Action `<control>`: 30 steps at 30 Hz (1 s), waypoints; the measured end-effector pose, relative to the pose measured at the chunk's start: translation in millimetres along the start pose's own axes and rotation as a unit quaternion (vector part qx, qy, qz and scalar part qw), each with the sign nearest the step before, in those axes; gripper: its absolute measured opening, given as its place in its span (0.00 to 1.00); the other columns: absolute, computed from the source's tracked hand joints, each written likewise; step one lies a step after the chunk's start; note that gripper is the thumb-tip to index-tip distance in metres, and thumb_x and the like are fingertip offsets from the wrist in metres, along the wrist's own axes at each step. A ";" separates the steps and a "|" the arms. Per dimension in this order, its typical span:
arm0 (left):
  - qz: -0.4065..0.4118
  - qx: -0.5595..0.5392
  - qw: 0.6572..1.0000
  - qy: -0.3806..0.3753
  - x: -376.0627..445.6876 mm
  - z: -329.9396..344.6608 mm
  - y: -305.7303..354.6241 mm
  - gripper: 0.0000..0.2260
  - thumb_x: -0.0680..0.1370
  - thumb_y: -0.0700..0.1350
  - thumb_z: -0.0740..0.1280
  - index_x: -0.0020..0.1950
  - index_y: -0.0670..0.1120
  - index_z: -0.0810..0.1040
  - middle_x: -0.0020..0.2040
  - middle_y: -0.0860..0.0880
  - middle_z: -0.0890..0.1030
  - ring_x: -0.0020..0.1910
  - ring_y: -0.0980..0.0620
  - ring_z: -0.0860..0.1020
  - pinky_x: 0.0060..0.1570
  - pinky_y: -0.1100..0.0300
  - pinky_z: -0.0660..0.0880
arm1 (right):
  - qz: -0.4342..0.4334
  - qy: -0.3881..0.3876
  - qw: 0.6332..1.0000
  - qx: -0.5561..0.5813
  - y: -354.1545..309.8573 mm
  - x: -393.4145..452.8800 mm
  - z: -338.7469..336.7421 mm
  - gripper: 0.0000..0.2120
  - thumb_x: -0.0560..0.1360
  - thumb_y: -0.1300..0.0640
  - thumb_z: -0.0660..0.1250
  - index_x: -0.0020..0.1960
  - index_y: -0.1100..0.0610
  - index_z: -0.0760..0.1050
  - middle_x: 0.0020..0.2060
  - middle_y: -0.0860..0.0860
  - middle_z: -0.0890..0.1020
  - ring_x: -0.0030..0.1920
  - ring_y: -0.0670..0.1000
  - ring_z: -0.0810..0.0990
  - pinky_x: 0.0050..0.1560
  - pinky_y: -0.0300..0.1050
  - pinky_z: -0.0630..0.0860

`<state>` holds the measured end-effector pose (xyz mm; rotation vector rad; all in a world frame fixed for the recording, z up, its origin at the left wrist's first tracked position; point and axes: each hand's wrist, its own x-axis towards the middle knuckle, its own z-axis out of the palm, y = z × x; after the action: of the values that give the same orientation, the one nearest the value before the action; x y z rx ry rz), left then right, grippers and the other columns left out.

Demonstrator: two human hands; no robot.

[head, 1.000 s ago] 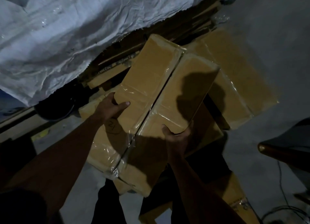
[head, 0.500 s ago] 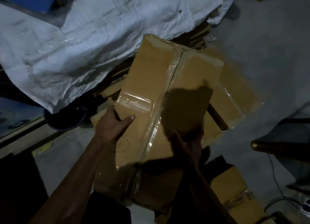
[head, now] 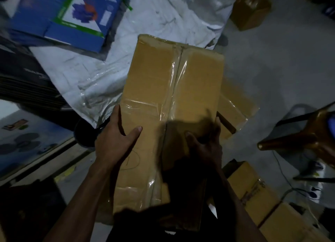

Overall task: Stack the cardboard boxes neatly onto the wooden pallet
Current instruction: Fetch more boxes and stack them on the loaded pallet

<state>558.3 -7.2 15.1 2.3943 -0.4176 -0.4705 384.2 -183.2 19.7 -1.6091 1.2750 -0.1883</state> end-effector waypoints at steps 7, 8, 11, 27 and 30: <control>-0.020 -0.022 0.997 0.066 -72.6 -39.9 -8.4 0.36 0.72 0.66 0.67 0.74 0.72 0.51 0.68 0.55 0.76 0.63 0.45 0.76 0.59 0.46 0.73 | -0.107 -0.035 0.993 -0.044 -12.7 -43.5 -7.0 0.50 0.71 0.38 0.73 0.80 0.40 0.43 0.71 0.53 0.73 0.64 0.59 0.77 0.64 0.50 0.72; -0.027 -0.023 0.996 0.079 -82.9 -42.8 -12.3 0.36 0.71 0.68 0.65 0.74 0.72 0.50 0.67 0.55 0.76 0.63 0.45 0.77 0.59 0.45 0.74 | -0.124 -0.042 0.991 -0.039 -13.9 -49.5 -6.9 0.49 0.72 0.41 0.74 0.80 0.40 0.44 0.70 0.52 0.74 0.63 0.58 0.77 0.65 0.53 0.73; -0.058 -0.024 0.991 0.121 -120.4 -51.2 -25.9 0.38 0.68 0.71 0.61 0.75 0.71 0.49 0.69 0.53 0.75 0.63 0.44 0.76 0.59 0.44 0.74 | -0.159 -0.079 0.984 -0.029 -13.9 -68.1 -4.6 0.48 0.72 0.45 0.75 0.80 0.39 0.46 0.68 0.46 0.74 0.62 0.51 0.76 0.66 0.55 0.75; -0.255 -0.057 0.899 0.350 -350.9 -103.7 -110.0 0.35 0.73 0.66 0.64 0.76 0.67 0.52 0.68 0.52 0.76 0.63 0.44 0.77 0.60 0.45 0.75 | -0.299 -0.315 0.890 -0.135 -15.9 -215.1 69.6 0.47 0.68 0.36 0.74 0.74 0.27 0.44 0.70 0.48 0.73 0.65 0.57 0.75 0.65 0.64 0.72; -0.296 -0.063 0.873 0.383 -394.6 -115.2 -137.3 0.36 0.72 0.67 0.62 0.77 0.65 0.51 0.68 0.52 0.77 0.62 0.44 0.77 0.59 0.47 0.75 | -0.330 -0.340 0.866 -0.161 -13.9 -257.1 97.7 0.46 0.70 0.39 0.74 0.76 0.32 0.46 0.70 0.50 0.73 0.66 0.58 0.74 0.66 0.61 0.71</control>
<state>283.0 317.3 96.8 2.3126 0.6922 0.2230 347.2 77.9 98.9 -2.0972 0.1848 0.1835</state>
